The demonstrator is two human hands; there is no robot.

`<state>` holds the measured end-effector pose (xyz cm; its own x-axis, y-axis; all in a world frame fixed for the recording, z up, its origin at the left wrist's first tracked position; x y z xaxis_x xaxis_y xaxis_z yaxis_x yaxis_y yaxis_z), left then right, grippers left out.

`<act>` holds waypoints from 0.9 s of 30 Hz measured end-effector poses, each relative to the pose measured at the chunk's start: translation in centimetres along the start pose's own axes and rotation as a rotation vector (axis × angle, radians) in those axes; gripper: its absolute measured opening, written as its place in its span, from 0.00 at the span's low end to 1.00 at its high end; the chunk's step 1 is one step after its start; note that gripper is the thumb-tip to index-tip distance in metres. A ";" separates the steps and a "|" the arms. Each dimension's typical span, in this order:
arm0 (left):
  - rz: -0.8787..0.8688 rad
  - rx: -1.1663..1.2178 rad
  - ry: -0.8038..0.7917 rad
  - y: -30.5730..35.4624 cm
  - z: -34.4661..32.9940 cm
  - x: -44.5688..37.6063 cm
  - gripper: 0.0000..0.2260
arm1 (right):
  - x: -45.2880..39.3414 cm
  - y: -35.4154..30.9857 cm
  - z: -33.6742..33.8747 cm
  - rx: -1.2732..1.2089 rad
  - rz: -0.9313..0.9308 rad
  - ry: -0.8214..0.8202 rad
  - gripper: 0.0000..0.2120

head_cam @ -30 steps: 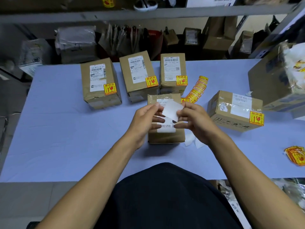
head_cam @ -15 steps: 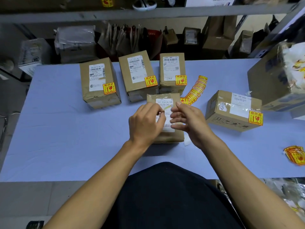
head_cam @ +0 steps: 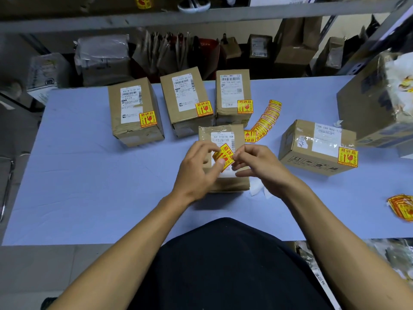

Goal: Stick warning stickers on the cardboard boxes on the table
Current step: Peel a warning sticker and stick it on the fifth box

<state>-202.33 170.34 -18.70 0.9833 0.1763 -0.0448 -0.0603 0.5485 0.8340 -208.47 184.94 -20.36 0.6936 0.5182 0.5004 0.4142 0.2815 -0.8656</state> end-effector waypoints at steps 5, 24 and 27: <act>0.593 0.735 -0.252 -2.1 -1.6 -0.8 0.07 | 0.6 -0.4 -0.6 0.054 -0.001 -0.212 0.08; 0.594 0.862 -0.269 -1.3 -1.1 -0.8 0.05 | 1.2 -0.4 -0.8 -0.095 0.025 -0.219 0.09; 0.589 0.839 -0.270 -1.4 -1.1 -0.8 0.05 | 1.2 -0.4 -0.9 -0.081 0.026 -0.208 0.12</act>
<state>-203.23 170.34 -20.47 0.8493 -0.0132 0.5278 -0.5032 -0.3225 0.8017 -207.30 184.73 -19.37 0.5714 0.6822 0.4561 0.4494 0.2049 -0.8695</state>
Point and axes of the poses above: each hand's wrist, its own x-axis away from the middle knuckle, its own z-axis out of the back of the hand, y = z × x, the point moved 7 cm from there along -x, towards the middle knuckle, and after that the axes turned 2 degrees about -y, right-handed, at the moved point
